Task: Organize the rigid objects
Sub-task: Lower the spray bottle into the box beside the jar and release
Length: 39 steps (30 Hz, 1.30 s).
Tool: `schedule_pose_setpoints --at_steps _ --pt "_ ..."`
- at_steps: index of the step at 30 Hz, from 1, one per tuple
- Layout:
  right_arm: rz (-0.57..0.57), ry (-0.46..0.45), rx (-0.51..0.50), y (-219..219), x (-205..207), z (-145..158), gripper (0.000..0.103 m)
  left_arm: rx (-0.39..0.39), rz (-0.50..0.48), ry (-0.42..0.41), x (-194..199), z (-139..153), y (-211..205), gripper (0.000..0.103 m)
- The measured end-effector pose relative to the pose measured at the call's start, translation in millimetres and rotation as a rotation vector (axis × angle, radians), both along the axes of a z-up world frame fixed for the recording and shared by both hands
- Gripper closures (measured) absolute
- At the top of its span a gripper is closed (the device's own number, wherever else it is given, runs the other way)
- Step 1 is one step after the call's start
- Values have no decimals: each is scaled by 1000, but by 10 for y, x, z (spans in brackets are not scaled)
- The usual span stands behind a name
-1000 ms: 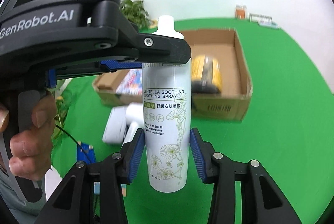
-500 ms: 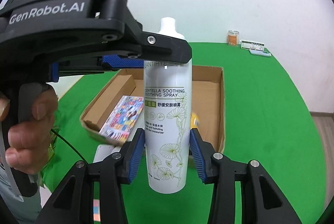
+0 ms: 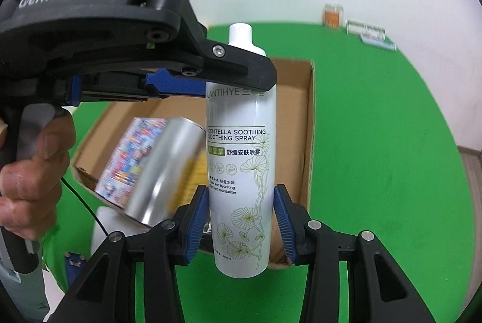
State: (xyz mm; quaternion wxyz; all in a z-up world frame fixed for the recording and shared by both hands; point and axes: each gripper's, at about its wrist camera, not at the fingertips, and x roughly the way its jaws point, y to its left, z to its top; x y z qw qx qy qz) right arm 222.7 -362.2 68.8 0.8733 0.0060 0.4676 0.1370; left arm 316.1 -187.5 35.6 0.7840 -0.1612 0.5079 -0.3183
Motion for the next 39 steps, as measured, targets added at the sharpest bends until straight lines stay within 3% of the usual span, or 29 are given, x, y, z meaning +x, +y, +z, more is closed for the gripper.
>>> schedule_pose_setpoints --at_steps 12,17,20,24,25,26,30,33,35,36,37,39 --pt "-62 126 -34 -147 333 -522 61 -25 23 219 427 -737 -34 60" --pt "-95 136 -93 -140 375 -619 62 39 -4 244 517 -818 -182 60" --pt "-97 133 -98 -101 351 -619 65 115 -7 275 537 -908 -230 60" --pt "-90 103 -124 -65 278 -574 67 105 -31 318 500 -957 -227 60" --pt "-85 99 -125 -7 247 -576 85 100 -43 311 485 -933 -234 60" --pt "-72 100 -128 35 234 -614 96 102 -54 293 448 -891 -238 60" --pt "-36 130 -137 70 168 -744 99 103 -50 231 361 -732 -152 60" --pt "-72 101 -118 60 92 -708 98 105 -59 153 231 -525 -63 60" --pt "-105 46 -100 68 -45 -621 90 133 -45 25 19 -248 71 60" --pt "-131 -8 -89 23 -139 -520 68 165 -20 -54 -133 -80 173 59" --pt "-157 -62 -73 -34 -287 -444 34 179 0 -103 -227 25 249 58" --pt "-217 -175 -45 -80 -525 -323 4 210 59 -254 -577 384 530 57"
